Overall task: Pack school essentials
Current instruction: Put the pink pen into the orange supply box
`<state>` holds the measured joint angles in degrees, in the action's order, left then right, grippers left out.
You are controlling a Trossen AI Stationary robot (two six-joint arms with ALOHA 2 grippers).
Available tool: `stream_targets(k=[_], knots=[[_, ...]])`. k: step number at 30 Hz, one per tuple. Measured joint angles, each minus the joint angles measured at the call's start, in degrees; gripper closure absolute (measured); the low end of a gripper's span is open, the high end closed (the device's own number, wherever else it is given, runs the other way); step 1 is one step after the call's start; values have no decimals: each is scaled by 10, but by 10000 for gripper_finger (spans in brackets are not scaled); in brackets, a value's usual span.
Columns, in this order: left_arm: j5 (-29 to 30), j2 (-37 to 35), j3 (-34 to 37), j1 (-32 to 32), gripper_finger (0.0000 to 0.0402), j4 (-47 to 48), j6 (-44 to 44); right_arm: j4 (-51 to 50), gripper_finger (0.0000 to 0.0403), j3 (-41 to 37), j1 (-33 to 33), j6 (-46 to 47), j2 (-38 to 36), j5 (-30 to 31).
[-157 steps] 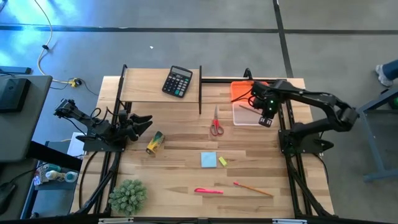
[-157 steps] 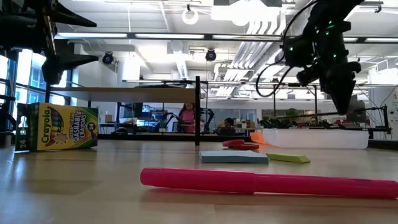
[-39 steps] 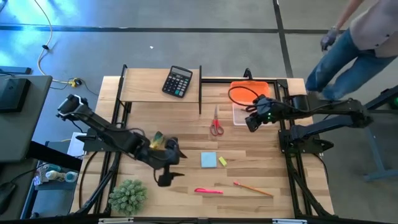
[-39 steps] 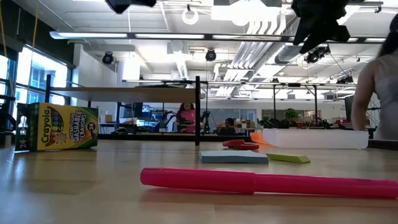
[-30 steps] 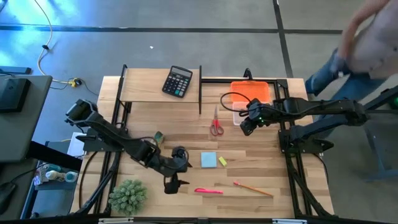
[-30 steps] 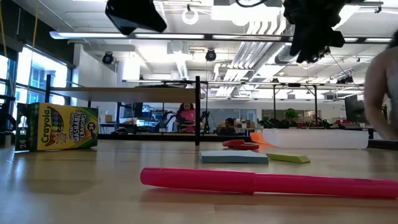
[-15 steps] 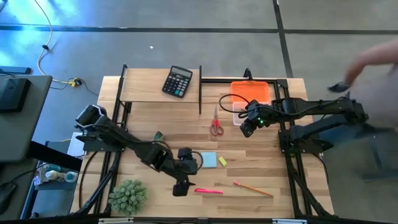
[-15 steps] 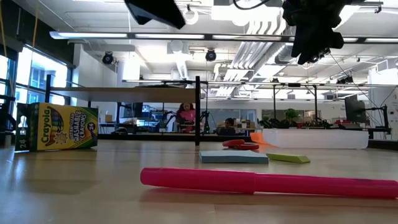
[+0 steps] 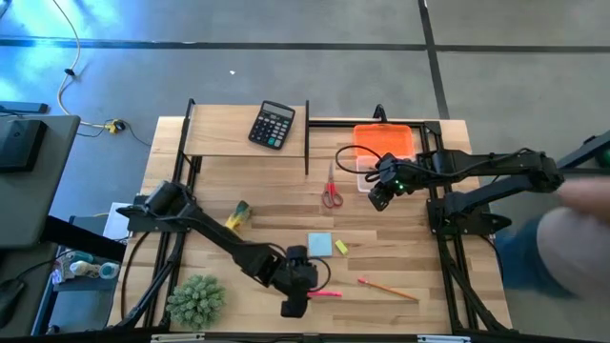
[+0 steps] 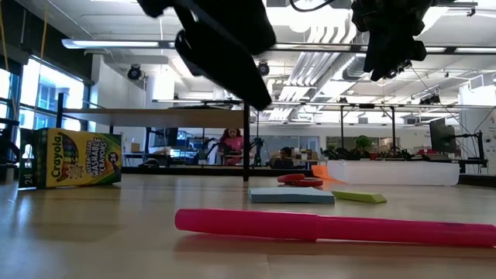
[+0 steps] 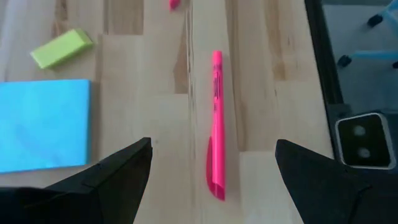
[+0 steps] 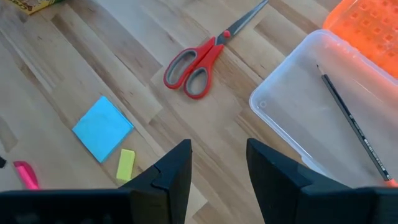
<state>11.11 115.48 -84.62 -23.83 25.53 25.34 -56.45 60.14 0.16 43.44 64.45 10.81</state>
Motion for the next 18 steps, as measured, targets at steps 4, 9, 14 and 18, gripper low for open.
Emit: stream_targets(k=[4,9,14,18], knots=[[4,21,-5,-4,74,-3,9,-1,259,0,0,-4,0,1],[6,32,-3,-7,74,4,11,-1,259,0,0,-4,0,1],[14,42,-3,-14,74,2,11,-1,259,0,0,-4,0,0],[9,57,-3,-15,74,-6,11,0,259,0,0,-4,0,0]])
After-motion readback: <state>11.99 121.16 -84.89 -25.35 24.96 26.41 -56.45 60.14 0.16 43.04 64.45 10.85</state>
